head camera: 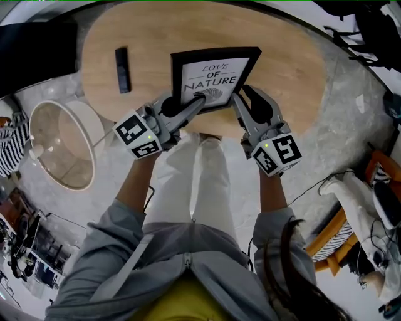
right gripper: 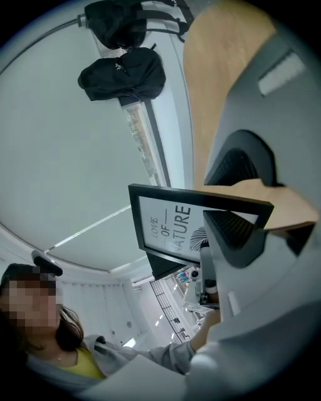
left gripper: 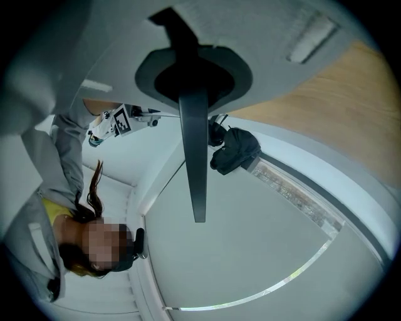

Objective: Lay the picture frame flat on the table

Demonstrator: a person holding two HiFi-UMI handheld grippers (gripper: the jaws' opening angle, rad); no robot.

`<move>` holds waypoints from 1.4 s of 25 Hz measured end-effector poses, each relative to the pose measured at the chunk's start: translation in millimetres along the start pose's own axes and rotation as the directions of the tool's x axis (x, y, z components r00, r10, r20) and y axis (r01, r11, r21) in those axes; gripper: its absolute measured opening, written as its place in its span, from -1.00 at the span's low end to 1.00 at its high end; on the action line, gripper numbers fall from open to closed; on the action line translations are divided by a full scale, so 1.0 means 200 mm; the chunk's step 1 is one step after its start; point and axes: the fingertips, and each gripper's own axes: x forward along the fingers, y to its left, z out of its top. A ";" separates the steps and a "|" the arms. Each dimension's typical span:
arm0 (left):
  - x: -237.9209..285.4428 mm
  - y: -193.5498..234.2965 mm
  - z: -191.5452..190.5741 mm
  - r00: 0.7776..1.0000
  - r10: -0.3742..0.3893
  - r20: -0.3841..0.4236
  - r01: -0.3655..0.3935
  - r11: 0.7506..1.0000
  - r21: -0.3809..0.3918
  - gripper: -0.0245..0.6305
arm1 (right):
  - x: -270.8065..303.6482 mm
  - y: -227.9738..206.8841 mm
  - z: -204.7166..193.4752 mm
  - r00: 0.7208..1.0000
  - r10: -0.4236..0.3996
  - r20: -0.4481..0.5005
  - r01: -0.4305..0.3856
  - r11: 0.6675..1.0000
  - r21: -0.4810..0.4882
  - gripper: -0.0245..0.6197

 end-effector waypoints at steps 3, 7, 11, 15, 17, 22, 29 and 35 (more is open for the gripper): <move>0.00 -0.01 -0.03 1.000 -0.027 -0.016 0.027 1.000 -0.010 -0.89 | 0.00 0.02 -0.03 0.999 0.043 -0.014 -0.043 0.999 0.019 -0.58; 0.01 -0.06 -0.07 0.998 -0.043 -0.038 0.043 0.999 0.006 -0.89 | -0.04 0.02 -0.08 0.997 0.079 -0.009 -0.078 0.996 0.045 -0.64; 0.02 -0.05 -0.11 0.998 -0.024 -0.059 0.024 1.000 0.004 -0.88 | -0.07 0.01 -0.09 0.999 0.039 0.008 -0.040 0.998 0.055 -0.69; 0.10 -0.06 -0.19 0.994 0.018 -0.106 -0.018 1.000 0.005 -0.82 | -0.17 -0.07 -0.10 0.999 -0.028 0.046 0.025 0.998 0.060 -0.70; 0.12 -0.05 -0.22 0.993 0.035 -0.115 -0.037 0.999 -0.012 -0.77 | -0.18 -0.10 -0.11 0.996 -0.061 0.057 0.057 0.996 0.071 -0.71; 0.07 0.01 -0.29 0.989 0.094 -0.112 -0.106 0.989 -0.100 -0.61 | -0.19 -0.10 -0.18 0.989 -0.138 0.051 0.133 0.986 0.099 -0.71; 0.09 0.05 -0.39 0.974 0.148 -0.169 -0.177 0.969 -0.171 -0.51 | -0.25 -0.16 -0.27 0.973 -0.230 0.029 0.222 0.961 0.168 -0.70; 0.07 0.09 -0.41 0.963 0.184 -0.198 -0.222 0.956 -0.192 -0.45 | -0.28 -0.15 -0.32 0.951 -0.309 0.026 0.297 0.931 0.214 -0.70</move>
